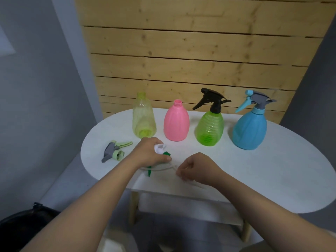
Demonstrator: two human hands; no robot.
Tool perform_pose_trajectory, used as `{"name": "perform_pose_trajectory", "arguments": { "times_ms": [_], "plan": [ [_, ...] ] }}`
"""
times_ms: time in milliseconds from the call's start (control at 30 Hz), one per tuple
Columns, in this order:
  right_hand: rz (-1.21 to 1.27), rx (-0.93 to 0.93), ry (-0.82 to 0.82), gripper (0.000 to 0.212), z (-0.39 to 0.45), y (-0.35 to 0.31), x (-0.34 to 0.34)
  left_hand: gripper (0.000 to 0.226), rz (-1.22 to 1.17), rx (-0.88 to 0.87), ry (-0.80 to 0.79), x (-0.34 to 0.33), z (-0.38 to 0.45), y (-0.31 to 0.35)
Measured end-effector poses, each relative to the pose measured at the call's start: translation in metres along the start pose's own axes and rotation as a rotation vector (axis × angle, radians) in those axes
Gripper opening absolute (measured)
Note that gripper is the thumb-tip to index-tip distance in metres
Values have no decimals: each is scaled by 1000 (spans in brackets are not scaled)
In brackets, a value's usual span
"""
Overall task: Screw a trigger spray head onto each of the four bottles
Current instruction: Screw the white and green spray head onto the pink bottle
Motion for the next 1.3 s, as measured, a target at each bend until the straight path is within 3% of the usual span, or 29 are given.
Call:
{"name": "perform_pose_trajectory", "arguments": {
  "times_ms": [267,433,633,867,1200,1300],
  "plan": [
    [59,-9,122,9,9,9,28,69,-216,-255,162,-1,9,17],
    [148,18,157,7,20,8,37,60,-295,-212,210,12,13,21],
    [185,-78,333,40,60,-11,33,68,-248,-130,328,43,11,5],
    [225,-261,562,67,91,-29,20,81,-170,-52,305,57,6,-14],
    [284,-308,595,108,110,-31,4,79,-192,-42,276,54,5,-17],
    [298,-290,603,111,118,-30,5,72,-212,-68,271,50,8,-17]
  ]
}}
Point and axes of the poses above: each hand's wrist, its own z-axis towards the middle knuckle, its own x-axis out of the back of the hand, y = z × x, the point moved 1 cm from there along z, towards the middle knuckle, and after that the axes turned 15 degrees about -z, right-handed, at the moved point
